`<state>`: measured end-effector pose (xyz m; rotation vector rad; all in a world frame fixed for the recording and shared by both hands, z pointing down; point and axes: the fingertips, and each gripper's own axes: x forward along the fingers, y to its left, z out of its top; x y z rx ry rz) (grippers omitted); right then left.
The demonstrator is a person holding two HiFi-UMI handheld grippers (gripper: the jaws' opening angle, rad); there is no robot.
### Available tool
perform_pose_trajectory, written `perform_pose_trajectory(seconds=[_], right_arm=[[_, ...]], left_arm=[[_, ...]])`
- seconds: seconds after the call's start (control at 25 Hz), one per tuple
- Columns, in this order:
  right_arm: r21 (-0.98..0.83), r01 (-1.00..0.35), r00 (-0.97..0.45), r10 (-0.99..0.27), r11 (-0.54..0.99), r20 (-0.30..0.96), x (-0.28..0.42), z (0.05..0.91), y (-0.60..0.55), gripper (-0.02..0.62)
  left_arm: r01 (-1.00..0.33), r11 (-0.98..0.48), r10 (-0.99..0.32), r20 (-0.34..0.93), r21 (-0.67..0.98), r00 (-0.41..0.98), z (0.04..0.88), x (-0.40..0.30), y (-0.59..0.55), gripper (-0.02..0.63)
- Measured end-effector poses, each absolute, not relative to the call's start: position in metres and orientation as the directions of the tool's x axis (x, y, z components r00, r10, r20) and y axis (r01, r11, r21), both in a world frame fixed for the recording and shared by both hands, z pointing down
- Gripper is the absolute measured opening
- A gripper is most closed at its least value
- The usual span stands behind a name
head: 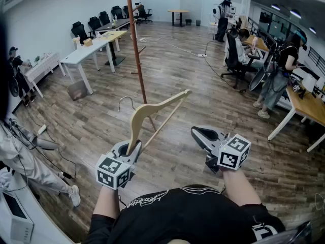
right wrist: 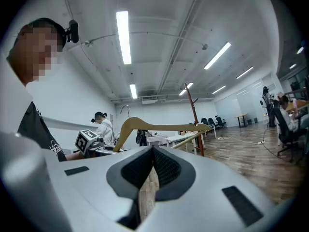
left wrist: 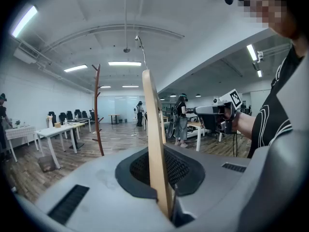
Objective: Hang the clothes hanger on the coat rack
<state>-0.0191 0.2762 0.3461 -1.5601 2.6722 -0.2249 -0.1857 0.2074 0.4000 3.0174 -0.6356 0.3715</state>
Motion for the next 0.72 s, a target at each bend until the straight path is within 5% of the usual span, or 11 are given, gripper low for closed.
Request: perform_pose_trajectory(seconds=[0.72], right_arm=[[-0.175,-0.85,-0.511,-0.859,0.496,0.047,0.085,0.378,0.245,0.038]], left_arm=[[-0.397,-0.916,-0.367,0.297,0.048,0.882,0.423,-0.067,0.176,0.011]])
